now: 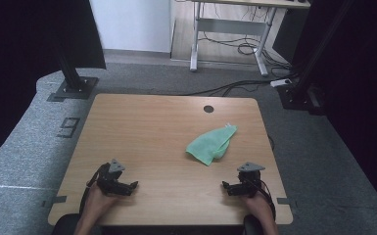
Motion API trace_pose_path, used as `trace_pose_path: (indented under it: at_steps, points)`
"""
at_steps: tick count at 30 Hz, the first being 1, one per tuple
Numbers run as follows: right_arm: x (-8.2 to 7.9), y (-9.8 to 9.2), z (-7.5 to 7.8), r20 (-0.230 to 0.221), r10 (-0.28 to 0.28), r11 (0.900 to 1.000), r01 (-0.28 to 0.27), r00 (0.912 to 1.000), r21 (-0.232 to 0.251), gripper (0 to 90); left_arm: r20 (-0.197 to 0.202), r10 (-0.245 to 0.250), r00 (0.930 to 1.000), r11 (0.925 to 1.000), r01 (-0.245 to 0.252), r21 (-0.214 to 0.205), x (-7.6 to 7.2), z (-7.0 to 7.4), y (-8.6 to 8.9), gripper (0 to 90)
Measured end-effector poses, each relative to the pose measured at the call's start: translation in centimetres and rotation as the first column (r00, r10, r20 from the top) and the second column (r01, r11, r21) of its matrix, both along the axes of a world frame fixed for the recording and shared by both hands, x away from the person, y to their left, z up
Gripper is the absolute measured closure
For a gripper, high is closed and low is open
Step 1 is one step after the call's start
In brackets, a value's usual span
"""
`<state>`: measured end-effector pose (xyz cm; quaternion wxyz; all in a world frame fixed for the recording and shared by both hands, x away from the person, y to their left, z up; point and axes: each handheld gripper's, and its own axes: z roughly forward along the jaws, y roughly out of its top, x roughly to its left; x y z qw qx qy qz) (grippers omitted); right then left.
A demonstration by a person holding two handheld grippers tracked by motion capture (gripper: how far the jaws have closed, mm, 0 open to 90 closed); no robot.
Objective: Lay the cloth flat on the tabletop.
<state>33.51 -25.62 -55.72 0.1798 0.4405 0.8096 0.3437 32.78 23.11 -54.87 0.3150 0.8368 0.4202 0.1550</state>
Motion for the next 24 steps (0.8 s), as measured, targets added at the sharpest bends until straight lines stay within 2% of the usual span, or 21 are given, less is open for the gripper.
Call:
trace_pose_path:
  at_steps: [21,24]
  points:
    - [0.18,-0.16,0.06,-0.005,0.028,0.9996,-0.028,0.9996,-0.003,0.0,0.0,0.006,1.0,1.0,-0.006,-0.002,0.21,-0.01,-0.13,0.0]
    - [0.28,-0.21,0.19,-0.007,0.021,0.9998,-0.021,0.9998,-0.003,3.6,0.001,0.005,1.0,1.0,-0.005,-0.002,0.24,-0.01,-0.17,0.0]
